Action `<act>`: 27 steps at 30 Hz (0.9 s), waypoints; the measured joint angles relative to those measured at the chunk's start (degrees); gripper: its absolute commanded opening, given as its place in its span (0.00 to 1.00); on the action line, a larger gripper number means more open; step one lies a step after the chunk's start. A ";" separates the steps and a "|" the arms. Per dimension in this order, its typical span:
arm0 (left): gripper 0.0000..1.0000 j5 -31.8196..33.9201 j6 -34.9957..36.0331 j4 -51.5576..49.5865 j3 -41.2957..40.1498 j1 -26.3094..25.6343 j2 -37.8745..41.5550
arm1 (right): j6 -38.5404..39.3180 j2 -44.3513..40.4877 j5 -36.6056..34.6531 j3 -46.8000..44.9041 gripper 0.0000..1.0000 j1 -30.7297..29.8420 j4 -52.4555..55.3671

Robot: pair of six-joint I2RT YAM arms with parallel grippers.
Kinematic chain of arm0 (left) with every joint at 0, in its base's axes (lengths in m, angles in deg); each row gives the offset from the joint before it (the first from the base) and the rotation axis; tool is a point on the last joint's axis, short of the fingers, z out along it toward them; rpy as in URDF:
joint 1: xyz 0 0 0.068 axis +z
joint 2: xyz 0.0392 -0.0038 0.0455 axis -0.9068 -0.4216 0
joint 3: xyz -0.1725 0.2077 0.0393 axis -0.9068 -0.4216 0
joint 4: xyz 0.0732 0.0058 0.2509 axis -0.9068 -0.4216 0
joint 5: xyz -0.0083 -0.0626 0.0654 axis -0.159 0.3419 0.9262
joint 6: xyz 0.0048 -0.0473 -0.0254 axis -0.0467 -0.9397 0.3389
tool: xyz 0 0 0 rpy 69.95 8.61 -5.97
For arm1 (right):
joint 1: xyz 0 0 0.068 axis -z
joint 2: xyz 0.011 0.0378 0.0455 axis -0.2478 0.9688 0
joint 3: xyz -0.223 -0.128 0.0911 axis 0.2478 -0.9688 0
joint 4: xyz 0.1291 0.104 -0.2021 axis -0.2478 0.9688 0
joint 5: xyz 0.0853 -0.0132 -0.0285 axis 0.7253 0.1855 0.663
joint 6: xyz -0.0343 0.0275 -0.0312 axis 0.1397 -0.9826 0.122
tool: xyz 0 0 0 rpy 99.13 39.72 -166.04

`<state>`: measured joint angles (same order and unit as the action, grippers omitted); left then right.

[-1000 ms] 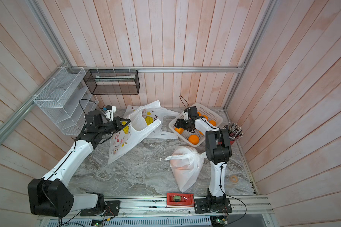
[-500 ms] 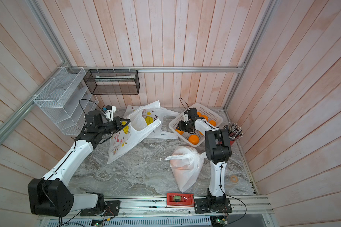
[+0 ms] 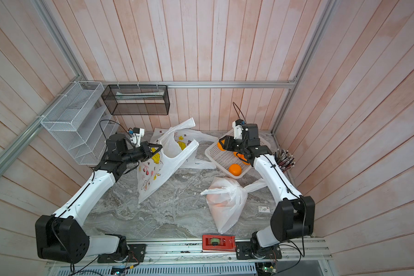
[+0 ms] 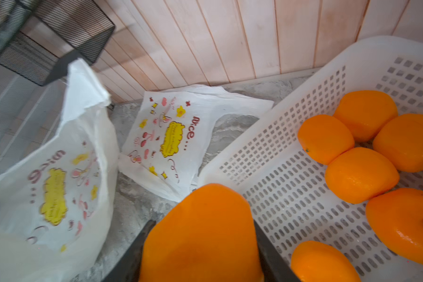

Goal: Place the oranges into plastic bags & tie knots
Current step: Pick up the orange from the basket, then place the orange in the plastic bag.

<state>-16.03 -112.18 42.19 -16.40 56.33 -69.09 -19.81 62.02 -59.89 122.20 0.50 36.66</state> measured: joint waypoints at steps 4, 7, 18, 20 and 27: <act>0.00 0.04 -0.46 0.48 0.13 -2.40 -0.98 | -2.19 -6.97 0.76 -1.55 0.42 -5.01 -2.64; 0.00 0.07 -0.96 0.94 0.15 -3.78 -1.27 | -2.97 -8.74 1.53 -1.03 0.42 -9.14 -5.29; 0.00 0.02 -1.27 2.34 0.72 -6.95 0.17 | -1.64 4.31 3.61 8.85 0.42 -18.45 -9.18; 0.00 0.26 -1.31 3.15 0.28 -6.97 1.86 | -1.11 7.65 4.28 9.70 0.42 -19.30 -9.33; 0.00 0.96 -3.45 7.89 -4.85 -6.99 7.17 | -1.09 16.81 7.56 10.93 0.46 -22.56 -9.16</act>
<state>-15.07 -115.63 50.08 -21.25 49.34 -61.92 -20.91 78.83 -52.33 133.13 -22.06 27.50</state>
